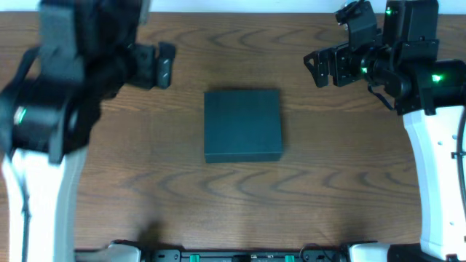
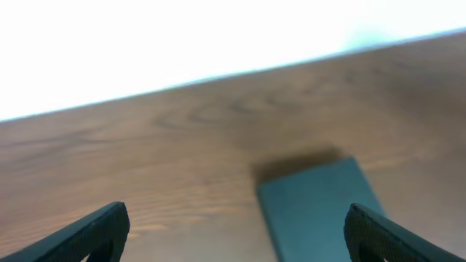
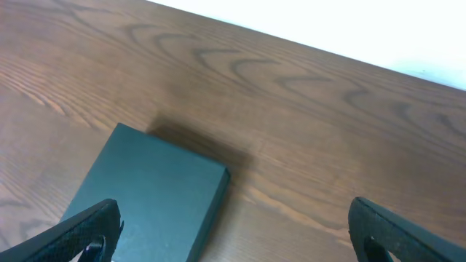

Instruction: Pack container

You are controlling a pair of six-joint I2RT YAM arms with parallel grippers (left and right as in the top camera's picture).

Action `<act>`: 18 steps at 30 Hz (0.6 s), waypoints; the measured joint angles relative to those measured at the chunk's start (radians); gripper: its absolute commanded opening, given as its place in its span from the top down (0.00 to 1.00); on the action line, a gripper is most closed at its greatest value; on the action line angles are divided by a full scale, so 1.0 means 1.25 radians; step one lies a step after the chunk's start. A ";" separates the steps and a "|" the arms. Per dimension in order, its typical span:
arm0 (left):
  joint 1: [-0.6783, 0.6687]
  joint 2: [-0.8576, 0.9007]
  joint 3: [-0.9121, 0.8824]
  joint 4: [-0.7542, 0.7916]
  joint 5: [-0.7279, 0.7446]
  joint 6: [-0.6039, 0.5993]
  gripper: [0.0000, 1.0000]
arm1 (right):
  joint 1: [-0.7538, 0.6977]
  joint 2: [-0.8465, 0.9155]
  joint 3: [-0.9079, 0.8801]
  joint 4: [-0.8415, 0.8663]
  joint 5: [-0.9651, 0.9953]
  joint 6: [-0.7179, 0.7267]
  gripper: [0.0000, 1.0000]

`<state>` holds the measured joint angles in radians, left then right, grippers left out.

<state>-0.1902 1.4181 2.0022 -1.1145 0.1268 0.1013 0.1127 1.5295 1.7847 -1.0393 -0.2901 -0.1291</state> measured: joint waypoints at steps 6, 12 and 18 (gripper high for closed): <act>0.048 -0.186 -0.233 0.082 -0.079 -0.009 0.05 | 0.000 0.000 0.000 0.001 0.000 0.000 0.01; 0.104 -0.405 -0.540 0.168 -0.103 -0.071 0.05 | 0.000 0.000 0.000 -0.001 0.002 0.000 0.01; 0.116 -0.641 -0.766 0.211 -0.107 -0.143 0.05 | 0.000 0.001 0.000 -0.001 0.002 0.000 0.01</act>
<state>-0.0456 0.6174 1.0451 -0.8501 -0.0074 -0.0776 0.1127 1.5303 1.7847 -1.0405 -0.2871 -0.1287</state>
